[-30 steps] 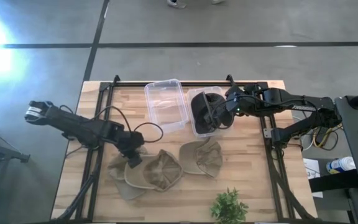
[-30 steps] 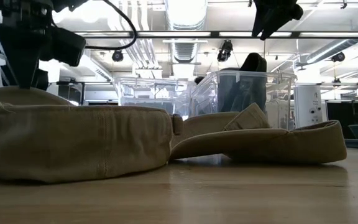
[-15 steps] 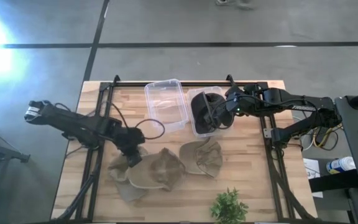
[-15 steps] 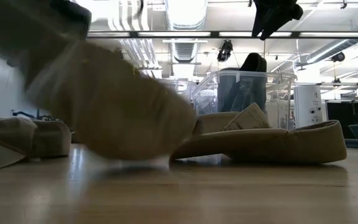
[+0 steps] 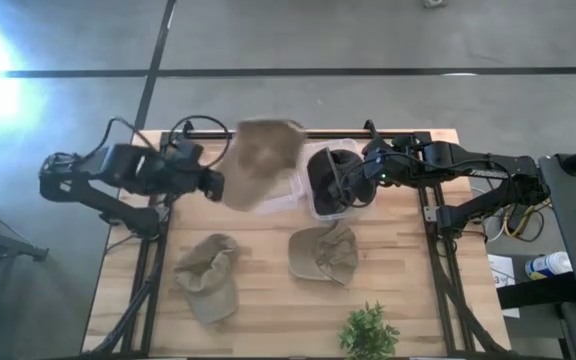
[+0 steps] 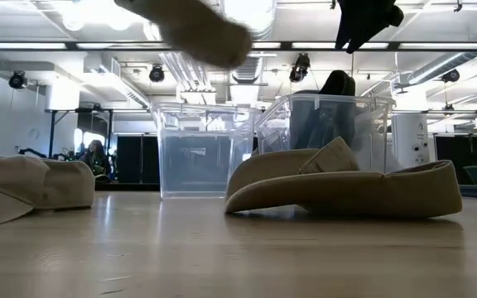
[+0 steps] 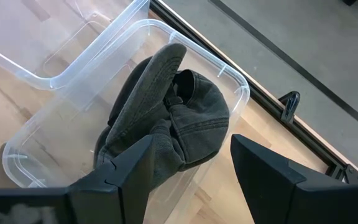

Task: Pick & Place hat
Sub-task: Put the middle brown cap into the left transparent bin

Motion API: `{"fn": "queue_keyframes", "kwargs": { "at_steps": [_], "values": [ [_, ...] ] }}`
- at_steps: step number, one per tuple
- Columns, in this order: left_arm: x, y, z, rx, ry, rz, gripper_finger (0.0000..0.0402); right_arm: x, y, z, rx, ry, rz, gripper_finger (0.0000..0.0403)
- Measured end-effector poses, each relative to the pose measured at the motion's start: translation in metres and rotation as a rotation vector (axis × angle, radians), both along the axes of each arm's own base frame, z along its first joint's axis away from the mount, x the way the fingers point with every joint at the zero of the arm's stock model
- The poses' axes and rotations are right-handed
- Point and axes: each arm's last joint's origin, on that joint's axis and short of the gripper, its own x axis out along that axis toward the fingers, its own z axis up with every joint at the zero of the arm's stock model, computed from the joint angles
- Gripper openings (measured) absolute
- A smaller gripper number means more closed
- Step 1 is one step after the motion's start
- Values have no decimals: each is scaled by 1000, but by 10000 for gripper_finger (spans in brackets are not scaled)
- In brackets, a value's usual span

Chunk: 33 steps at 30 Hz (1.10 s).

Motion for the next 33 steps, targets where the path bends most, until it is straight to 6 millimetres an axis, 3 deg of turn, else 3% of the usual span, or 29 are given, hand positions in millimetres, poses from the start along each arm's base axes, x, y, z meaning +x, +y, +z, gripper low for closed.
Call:
{"fn": "queue_keyframes", "kwargs": {
  "at_steps": [3,9,15,25,33],
  "values": [
    [0,6,0,-84,91,73,6,0,0,0,0,0,-1,209],
    [33,19,-18,-275,247,-35,6,0,0,0,-2,0,-1,209],
    [59,58,-37,-349,418,-65,6,0,0,0,-2,0,-1,209],
    [82,129,-12,-281,451,-3,5,0,0,-8,11,11,-22,209],
    [91,136,22,-201,322,-28,8,-1,0,-14,19,38,-22,209]
  ]
}}
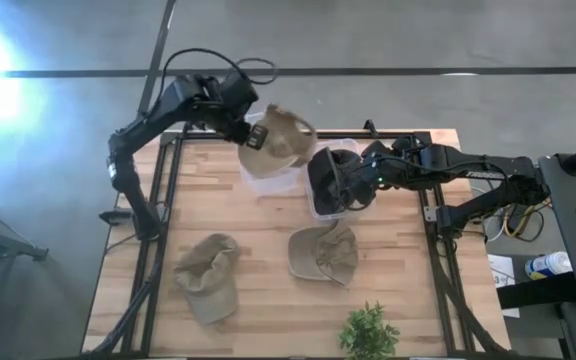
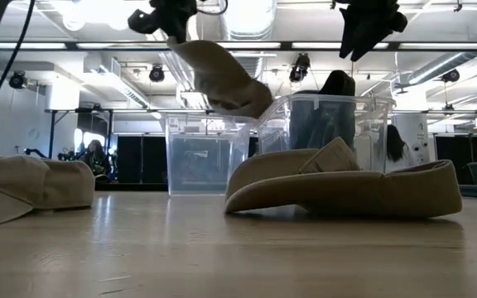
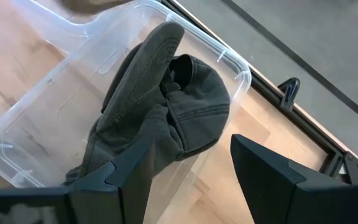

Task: Pick & Place hat
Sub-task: Put the middle brown cap into the left transparent bin

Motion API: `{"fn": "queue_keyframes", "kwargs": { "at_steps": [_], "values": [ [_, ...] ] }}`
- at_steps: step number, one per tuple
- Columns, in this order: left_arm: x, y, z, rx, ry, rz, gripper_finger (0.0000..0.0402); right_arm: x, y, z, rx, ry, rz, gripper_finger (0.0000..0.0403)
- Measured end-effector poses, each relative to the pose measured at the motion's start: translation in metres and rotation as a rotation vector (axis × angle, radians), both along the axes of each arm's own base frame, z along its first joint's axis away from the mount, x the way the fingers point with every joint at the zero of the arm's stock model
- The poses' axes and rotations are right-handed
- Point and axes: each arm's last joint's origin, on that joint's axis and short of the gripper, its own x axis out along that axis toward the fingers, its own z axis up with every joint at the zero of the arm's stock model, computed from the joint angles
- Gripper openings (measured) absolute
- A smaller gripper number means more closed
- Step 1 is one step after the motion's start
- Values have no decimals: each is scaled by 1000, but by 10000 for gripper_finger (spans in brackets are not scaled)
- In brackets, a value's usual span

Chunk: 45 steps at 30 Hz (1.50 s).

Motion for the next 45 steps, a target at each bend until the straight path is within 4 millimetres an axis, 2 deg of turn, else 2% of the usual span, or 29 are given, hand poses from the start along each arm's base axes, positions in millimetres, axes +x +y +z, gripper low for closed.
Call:
{"fn": "queue_keyframes", "kwargs": {
  "at_steps": [4,8,14,20,29,35,39,42,45],
  "values": [
    [-5,3,10,91,-3,49,8,0,0,0,-4,2,2,209],
    [-5,8,3,89,32,52,6,0,0,0,-6,2,2,209],
    [3,14,-28,45,157,32,5,0,0,0,-7,3,4,209],
    [-5,16,-59,67,322,55,7,0,0,0,-5,2,2,209],
    [-2,7,-97,-241,330,-32,9,0,0,0,-10,2,2,209],
    [-1,4,-103,-253,342,-30,10,0,0,0,-8,1,0,209],
    [8,4,-102,-213,272,-32,15,0,0,-2,-5,-2,-7,209],
    [14,3,-101,-178,229,-31,25,0,0,-3,-3,0,-11,209],
    [18,1,-105,-159,257,-24,46,0,0,-4,-2,2,-12,209]
  ]
}}
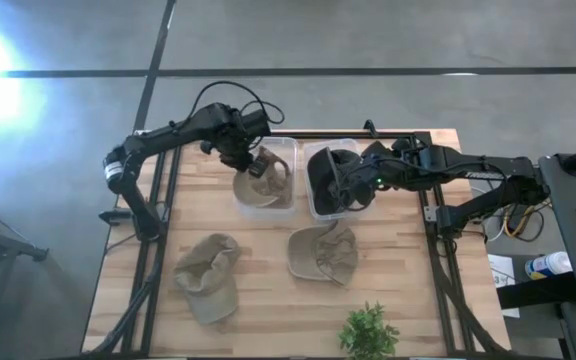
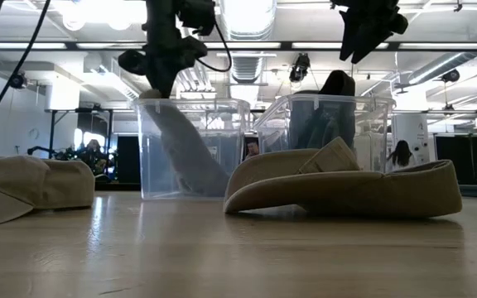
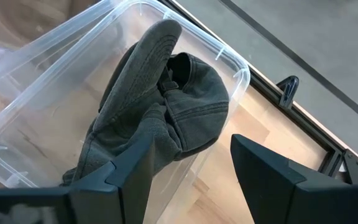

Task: Pick & Place hat
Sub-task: Put the middle brown cap into the left transparent bin, then put the left brown cap into the left transparent bin

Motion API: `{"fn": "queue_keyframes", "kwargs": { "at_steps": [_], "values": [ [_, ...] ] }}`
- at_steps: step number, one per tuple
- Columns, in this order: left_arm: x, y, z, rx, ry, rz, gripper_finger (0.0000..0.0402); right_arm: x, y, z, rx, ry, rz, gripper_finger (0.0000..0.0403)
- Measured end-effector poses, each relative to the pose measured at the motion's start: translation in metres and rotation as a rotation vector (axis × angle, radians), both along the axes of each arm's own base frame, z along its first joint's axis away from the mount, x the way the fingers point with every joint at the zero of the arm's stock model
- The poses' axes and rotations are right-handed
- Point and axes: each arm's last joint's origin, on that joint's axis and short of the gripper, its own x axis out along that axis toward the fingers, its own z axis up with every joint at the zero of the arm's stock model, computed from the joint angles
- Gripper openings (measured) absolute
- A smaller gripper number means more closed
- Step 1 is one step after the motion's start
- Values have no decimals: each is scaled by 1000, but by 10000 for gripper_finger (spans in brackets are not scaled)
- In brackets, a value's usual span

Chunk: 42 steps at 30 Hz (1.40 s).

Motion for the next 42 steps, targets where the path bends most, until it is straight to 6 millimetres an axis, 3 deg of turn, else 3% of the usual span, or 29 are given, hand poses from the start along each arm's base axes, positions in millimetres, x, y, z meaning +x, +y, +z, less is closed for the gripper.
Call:
{"fn": "queue_keyframes", "kwargs": {
  "at_steps": [7,10,16,21,27,32,37,42],
  "values": [
    [5,-9,-2,5,17,-35,127,0,0,0,0,0,1,209],
    [3,-19,13,32,-16,-96,155,0,0,0,-1,2,4,209],
    [-9,-62,60,246,-126,-238,174,0,0,0,-4,5,10,209],
    [-31,-108,72,218,-164,-356,174,0,0,0,-4,5,10,209],
    [-46,-191,44,231,-89,-690,174,0,0,-2,-3,10,10,209],
    [-57,-267,-8,237,-21,-916,174,0,0,-8,-2,27,10,209],
    [-72,-315,-52,193,-2,-889,174,2,0,-13,1,27,10,209],
    [-76,-347,-68,101,-24,-794,174,2,0,-13,2,26,9,209]
  ]
}}
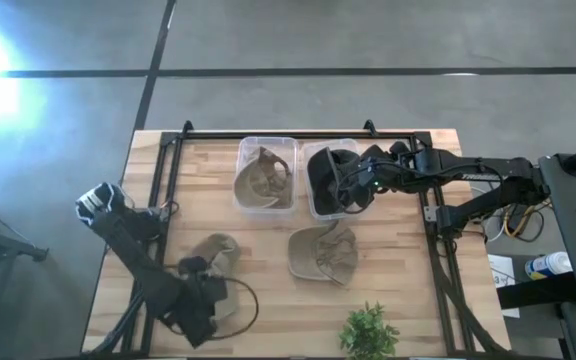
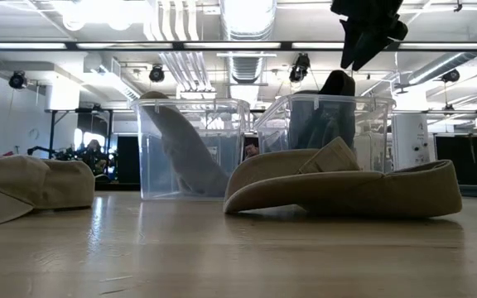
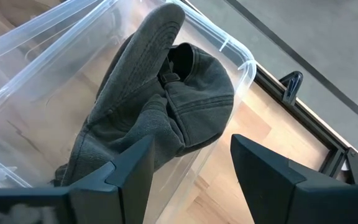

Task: Pick & Place hat
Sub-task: Put the left brown cap into the left transparent bin

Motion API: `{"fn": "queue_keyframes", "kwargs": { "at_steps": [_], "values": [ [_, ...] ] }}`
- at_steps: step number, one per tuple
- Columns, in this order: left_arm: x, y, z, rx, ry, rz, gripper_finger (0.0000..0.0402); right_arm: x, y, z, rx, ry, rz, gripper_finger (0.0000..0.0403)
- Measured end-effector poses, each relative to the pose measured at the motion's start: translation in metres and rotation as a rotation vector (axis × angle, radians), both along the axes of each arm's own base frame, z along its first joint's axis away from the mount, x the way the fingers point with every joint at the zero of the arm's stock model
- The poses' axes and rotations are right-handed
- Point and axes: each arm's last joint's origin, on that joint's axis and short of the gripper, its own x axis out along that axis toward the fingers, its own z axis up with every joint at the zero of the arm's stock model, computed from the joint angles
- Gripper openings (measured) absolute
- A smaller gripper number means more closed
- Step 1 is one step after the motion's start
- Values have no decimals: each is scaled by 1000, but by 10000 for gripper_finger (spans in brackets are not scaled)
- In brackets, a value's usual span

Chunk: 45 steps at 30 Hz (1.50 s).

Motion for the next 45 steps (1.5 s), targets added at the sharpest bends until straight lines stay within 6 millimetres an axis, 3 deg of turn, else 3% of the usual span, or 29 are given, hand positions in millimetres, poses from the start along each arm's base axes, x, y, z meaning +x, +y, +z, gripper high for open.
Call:
{"fn": "queue_keyframes", "kwargs": {
  "at_steps": [4,9,11,17,23,29,33,40,45],
  "values": [
    [-2,-14,-10,-2,23,6,174,0,0,0,2,-2,0,209],
    [-15,1,-28,86,135,327,174,3,0,0,6,-18,3,209],
    [-19,5,-34,65,147,376,174,4,0,0,6,-30,3,209],
    [-20,-1,-73,-143,208,278,174,6,1,-1,29,-33,14,209],
    [0,12,-99,-304,103,421,174,6,1,-1,30,-33,15,209],
    [31,41,-90,-238,-214,546,174,6,1,-1,48,-35,24,209],
    [44,55,-72,-198,-409,560,174,7,2,-1,86,-49,26,209],
    [25,74,-35,-118,-507,529,174,12,15,-7,304,-105,89,209],
    [9,88,-40,-16,-475,536,174,13,37,-16,458,-96,166,209]
  ]
}}
